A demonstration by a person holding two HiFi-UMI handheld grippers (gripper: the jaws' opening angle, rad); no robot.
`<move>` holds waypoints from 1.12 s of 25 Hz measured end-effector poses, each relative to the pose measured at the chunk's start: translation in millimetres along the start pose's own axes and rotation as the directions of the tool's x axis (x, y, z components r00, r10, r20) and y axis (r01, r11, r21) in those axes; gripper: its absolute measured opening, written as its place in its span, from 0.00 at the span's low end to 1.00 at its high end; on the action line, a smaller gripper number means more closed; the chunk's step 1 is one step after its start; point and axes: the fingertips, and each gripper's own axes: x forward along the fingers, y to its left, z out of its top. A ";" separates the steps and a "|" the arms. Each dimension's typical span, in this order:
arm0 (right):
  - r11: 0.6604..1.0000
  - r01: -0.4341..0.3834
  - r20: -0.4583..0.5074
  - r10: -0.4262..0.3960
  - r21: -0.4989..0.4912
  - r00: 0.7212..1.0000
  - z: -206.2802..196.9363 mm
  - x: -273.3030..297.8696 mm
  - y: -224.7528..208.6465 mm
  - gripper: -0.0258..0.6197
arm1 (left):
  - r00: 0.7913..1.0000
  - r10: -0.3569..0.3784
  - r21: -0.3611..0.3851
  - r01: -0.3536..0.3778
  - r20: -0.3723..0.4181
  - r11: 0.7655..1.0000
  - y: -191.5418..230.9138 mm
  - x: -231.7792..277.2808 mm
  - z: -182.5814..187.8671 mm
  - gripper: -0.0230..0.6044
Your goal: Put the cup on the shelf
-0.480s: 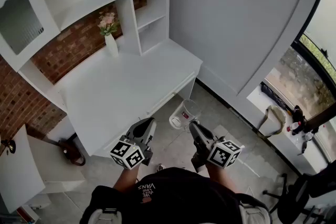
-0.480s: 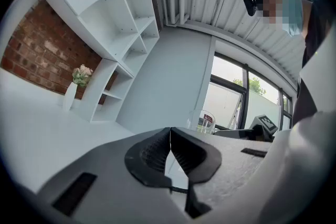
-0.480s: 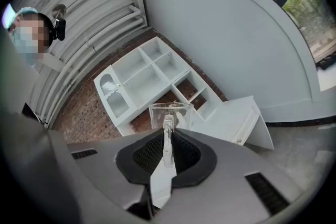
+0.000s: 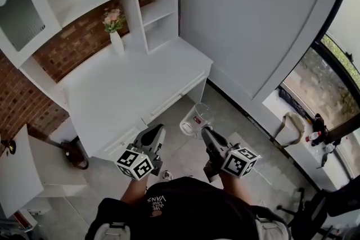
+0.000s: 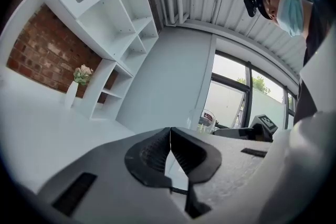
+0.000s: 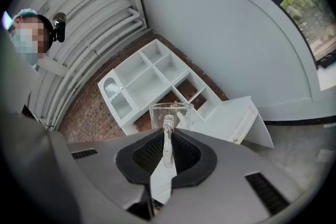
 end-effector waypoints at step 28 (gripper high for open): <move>1.000 -0.021 -0.009 0.021 -0.006 1.000 64.8 83.3 -73.6 0.09 | 0.999 -0.033 -0.007 0.033 -0.013 0.999 54.3 116.5 7.6 0.05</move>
